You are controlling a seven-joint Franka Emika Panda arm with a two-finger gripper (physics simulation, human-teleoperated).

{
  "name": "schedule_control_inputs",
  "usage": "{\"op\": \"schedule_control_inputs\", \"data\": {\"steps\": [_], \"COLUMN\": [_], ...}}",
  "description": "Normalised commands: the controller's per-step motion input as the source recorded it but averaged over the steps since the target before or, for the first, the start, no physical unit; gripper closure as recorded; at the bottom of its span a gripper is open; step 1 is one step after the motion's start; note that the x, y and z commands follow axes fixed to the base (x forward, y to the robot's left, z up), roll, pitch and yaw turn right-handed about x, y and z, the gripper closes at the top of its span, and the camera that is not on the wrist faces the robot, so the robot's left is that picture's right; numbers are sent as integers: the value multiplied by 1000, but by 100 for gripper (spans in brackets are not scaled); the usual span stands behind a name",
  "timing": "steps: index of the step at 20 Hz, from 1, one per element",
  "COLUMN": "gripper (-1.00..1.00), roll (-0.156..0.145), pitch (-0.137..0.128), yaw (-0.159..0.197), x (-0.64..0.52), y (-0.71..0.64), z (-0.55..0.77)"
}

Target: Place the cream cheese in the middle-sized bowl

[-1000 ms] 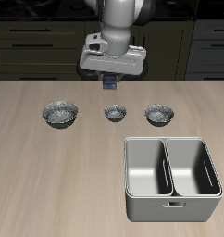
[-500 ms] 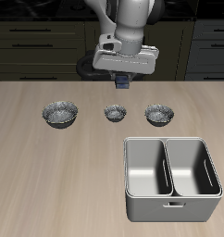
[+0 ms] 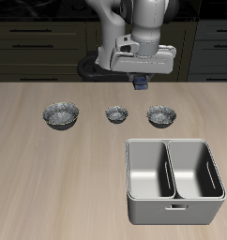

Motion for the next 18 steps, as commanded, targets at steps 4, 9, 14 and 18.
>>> {"op": "schedule_control_inputs", "data": {"steps": [4,9,14,18], "gripper": [100,100,100,100], "roll": [39,25,59,46], "pitch": [10,-14,8,2], "yaw": [-3,5,-1,-33], "x": [-62,-57,-121,-82], "y": [368,272,413,350], "z": [-47,11,-42,0]}}
